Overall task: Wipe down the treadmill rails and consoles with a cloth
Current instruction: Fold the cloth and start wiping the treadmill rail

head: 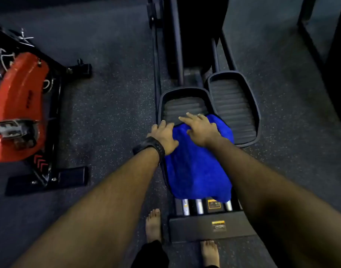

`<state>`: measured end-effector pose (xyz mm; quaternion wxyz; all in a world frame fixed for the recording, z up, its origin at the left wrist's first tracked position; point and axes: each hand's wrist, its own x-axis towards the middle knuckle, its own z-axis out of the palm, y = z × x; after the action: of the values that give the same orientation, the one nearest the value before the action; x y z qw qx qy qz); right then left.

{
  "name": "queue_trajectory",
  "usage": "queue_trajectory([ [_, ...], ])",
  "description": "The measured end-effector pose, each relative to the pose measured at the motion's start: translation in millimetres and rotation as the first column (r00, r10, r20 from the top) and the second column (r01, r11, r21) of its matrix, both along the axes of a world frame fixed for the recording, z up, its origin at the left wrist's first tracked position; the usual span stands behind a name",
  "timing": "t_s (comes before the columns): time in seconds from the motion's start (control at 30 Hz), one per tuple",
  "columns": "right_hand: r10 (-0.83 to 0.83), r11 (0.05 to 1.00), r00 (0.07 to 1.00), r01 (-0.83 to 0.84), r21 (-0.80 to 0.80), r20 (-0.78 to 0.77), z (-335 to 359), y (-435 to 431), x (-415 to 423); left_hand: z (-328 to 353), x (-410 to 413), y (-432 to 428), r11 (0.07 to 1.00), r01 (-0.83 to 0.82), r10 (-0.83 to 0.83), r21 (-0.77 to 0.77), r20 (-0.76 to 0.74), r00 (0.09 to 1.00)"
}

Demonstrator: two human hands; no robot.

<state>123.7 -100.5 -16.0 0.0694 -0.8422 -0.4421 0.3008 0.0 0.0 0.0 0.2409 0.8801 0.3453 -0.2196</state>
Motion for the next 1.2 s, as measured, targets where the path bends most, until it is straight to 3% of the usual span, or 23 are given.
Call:
queue_trajectory([
  [0.17,0.155,0.959,0.976,-0.112,-0.262,0.153,-28,9,-4,-30,6,12,0.957,0.208,-0.184,0.203,-0.131,0.974],
  [0.27,0.16,0.955,0.944,-0.074,-0.286,0.289,-30,13,-3,-35,10,19,0.956,0.146,-0.146,0.253,-0.019,0.989],
  [0.33,0.13,0.962,0.929,-0.033,-0.271,0.347,-24,11,-6,-29,10,20,0.988,0.038,-0.053,0.153,0.095,0.994],
  [0.43,0.024,0.99,0.925,0.031,-0.137,0.38,-11,-2,-9,-11,10,16,0.995,-0.09,0.101,-0.05,0.273,0.957],
  [0.5,-0.141,0.99,0.924,0.13,0.053,0.354,14,-12,-11,14,15,12,0.983,-0.119,0.161,-0.14,0.34,0.926],
  [0.57,-0.33,0.937,0.89,0.268,0.223,0.316,47,-23,-13,43,23,7,0.964,-0.138,0.222,-0.229,0.396,0.891],
  [0.67,-0.465,0.863,0.83,0.348,0.366,0.309,96,-40,-21,85,29,-2,0.941,-0.109,0.257,-0.319,0.471,0.844],
  [0.87,-0.601,0.782,0.729,0.451,0.431,0.328,199,-97,-34,195,39,-49,0.876,0.013,0.309,-0.482,0.58,0.754],
  [1.0,-0.65,0.718,0.731,0.504,0.48,0.206,264,-147,-48,272,44,-90,0.824,0.112,0.318,-0.556,0.617,0.72],
  [1.07,-0.726,0.637,0.676,0.589,0.497,0.128,306,-199,-63,323,36,-133,0.82,0.202,0.255,-0.536,0.657,0.709],
  [1.2,-0.765,0.576,0.64,0.628,0.523,0.074,348,-246,-73,371,40,-173,0.787,0.244,0.315,-0.567,0.709,0.631],
])
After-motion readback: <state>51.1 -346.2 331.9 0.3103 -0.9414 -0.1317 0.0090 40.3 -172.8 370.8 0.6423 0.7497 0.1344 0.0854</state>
